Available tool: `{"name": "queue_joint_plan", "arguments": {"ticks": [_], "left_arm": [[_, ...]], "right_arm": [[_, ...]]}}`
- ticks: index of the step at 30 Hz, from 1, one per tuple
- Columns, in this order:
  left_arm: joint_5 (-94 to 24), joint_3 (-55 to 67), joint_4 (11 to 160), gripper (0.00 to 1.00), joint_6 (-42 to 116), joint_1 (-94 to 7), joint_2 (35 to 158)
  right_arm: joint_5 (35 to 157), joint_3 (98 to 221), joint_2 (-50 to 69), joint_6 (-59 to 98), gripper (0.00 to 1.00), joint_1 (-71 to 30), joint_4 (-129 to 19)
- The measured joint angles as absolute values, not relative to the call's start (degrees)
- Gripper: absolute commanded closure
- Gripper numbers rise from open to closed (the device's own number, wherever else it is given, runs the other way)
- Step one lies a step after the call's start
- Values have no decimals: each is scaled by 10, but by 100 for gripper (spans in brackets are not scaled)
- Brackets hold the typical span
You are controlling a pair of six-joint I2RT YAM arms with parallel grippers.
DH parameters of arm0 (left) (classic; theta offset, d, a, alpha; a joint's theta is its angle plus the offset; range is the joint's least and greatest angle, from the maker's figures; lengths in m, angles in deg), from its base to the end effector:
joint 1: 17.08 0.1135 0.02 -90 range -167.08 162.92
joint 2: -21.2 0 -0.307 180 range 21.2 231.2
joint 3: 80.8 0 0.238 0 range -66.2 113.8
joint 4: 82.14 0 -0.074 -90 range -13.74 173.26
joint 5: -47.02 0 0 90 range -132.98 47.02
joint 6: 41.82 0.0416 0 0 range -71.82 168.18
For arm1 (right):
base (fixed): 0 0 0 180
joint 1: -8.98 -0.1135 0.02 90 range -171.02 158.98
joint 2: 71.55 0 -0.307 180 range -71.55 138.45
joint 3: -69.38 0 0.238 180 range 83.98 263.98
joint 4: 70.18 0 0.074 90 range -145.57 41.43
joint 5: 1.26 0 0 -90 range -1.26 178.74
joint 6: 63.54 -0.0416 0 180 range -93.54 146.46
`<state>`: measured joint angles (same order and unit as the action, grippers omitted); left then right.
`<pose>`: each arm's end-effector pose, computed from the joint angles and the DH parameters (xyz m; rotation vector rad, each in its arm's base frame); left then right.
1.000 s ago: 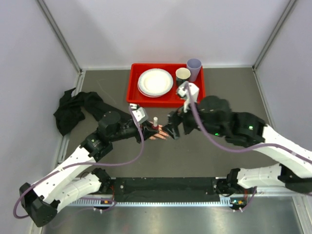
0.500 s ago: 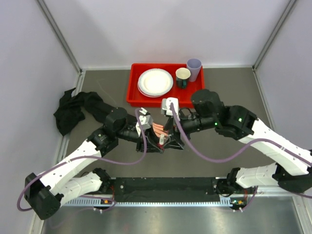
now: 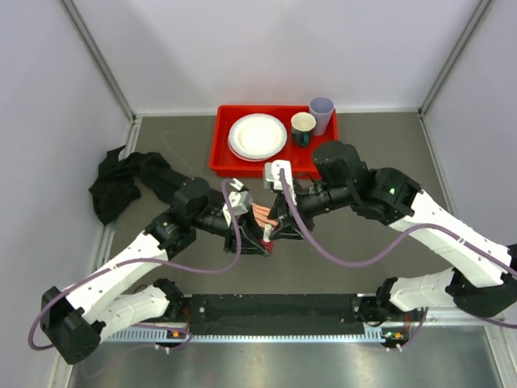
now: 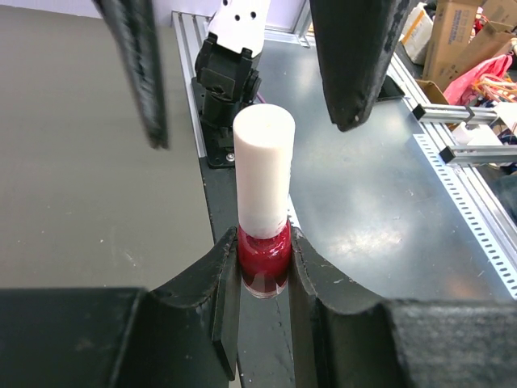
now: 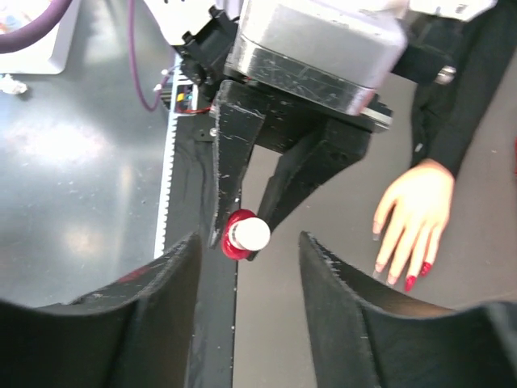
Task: Paint the nails
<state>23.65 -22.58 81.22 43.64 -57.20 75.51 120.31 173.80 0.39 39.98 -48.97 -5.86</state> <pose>0.1028 -0.1366 0.3591 1.3827 1.3585 -1.5644 0.0975 0.1968 0.4754 -1.5554 1.5735 1.0316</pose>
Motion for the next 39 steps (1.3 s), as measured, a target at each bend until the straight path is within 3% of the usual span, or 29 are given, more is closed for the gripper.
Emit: {"name": "queue_joint_plan", "arguments": {"ticks": [9,16,21,25,28,33,36,39], "left_arm": [[231,-226,813,100,437,-572,759],[228,-225,813,100,442,-573,758],[176,-224,796,100,459,-575,746],[37,-219,764,100,486,-579,724],[-100,-218,741,100,503,-581,717],[-232,-218,703,100,527,-589,702],[-266,-223,694,100,529,-589,687],[-265,-225,700,100,531,-589,684]], "right_arm": [[1231,1741,31,404,66,-490,-49],[1233,1741,32,403,100,-489,-44],[1220,1741,32,402,100,-485,-47],[1143,1727,31,359,100,-482,-84],[989,1693,29,267,100,-507,-144],[638,1707,83,47,100,-625,-167],[543,1715,107,-37,100,-652,-174],[512,1721,111,-77,69,-659,-166]]}}
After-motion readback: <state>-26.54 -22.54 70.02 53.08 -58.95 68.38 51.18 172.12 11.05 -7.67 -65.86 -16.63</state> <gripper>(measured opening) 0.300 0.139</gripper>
